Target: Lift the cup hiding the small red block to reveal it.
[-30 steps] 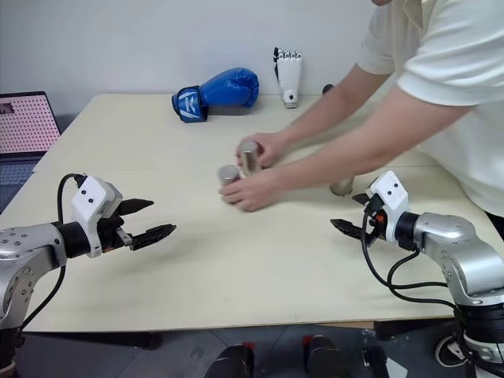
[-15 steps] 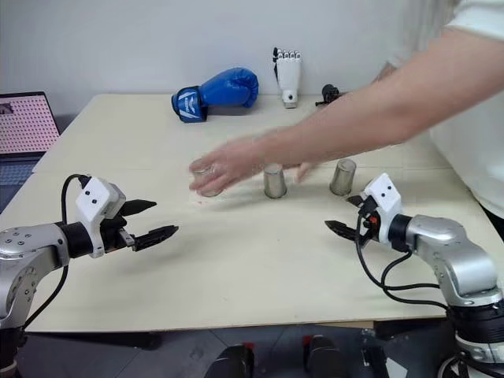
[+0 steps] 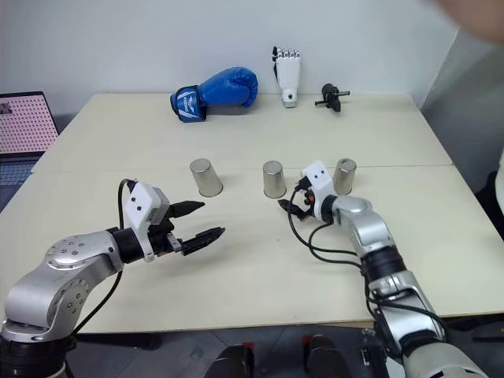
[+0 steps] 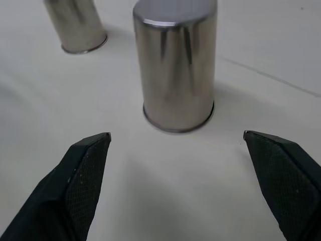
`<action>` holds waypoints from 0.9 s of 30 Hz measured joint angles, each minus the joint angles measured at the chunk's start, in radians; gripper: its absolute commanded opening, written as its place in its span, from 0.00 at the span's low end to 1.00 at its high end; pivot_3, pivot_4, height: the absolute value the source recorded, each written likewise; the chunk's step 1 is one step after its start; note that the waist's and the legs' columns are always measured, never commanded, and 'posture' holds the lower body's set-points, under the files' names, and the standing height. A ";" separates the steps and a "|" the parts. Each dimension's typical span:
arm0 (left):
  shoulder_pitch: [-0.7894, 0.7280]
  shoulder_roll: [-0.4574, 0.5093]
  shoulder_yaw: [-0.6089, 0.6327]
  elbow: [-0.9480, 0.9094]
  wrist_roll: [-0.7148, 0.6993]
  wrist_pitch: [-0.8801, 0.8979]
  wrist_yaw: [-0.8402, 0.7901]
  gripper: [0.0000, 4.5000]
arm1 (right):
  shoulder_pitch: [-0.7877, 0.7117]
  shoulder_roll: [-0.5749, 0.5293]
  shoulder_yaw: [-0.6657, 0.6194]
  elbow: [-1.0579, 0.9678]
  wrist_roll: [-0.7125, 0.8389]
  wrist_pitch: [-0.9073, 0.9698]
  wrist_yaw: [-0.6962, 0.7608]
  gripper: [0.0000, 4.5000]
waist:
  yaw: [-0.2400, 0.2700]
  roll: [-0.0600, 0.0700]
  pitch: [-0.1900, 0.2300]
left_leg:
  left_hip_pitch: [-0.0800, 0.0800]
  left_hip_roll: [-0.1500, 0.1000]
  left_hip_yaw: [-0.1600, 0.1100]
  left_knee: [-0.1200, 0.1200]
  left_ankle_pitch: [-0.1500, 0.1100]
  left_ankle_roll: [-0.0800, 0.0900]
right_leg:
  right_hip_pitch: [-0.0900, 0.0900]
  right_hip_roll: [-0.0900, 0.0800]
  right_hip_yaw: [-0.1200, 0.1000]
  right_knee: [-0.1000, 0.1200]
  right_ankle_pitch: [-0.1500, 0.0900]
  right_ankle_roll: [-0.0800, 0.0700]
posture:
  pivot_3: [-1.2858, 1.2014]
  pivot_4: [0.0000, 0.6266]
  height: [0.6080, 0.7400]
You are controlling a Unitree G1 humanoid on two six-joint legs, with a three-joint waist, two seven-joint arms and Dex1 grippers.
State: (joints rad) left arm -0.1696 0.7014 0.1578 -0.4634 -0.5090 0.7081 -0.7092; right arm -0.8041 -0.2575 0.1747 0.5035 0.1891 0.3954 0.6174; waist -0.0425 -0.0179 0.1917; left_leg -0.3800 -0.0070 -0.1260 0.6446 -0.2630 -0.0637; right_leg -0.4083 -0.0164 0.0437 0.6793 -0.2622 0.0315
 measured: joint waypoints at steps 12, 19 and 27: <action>-0.012 -0.030 -0.013 -0.004 0.000 0.011 0.064 0.99 | -0.221 0.152 -0.044 0.461 -0.036 -0.237 0.051 1.00 | -0.015 0.000 0.000 | 0.000 0.000 0.000 0.000 0.000 0.000 | 0.000 0.000 0.000 0.001 0.000 0.000 | 0.52 0.24 1.00; -0.012 -0.028 -0.015 -0.001 0.001 0.008 0.060 1.00 | -0.258 0.197 -0.054 0.580 -0.097 -0.355 0.026 0.90 | -0.016 0.000 0.000 | 0.000 0.000 0.000 0.000 0.000 0.000 | -0.001 0.000 0.000 0.001 0.000 0.000 | 0.52 0.24 1.00; -0.025 -0.028 -0.015 0.014 0.007 0.003 0.051 1.00 | -0.284 0.205 -0.085 0.611 -0.111 -0.411 -0.010 0.48 | -0.016 0.000 0.000 | 0.000 0.000 0.000 0.000 0.000 0.000 | -0.001 0.001 0.000 0.001 0.000 0.000 | 0.52 0.24 1.00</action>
State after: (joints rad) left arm -0.1942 0.6738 0.1425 -0.4499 -0.5022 0.7112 -0.6587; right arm -1.0882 -0.0525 0.0899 1.1147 0.0783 -0.0158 0.6070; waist -0.0582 -0.0175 0.1919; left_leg -0.3798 -0.0069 -0.1263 0.6442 -0.2630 -0.0636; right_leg -0.4088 -0.0156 0.0439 0.6804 -0.2621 0.0313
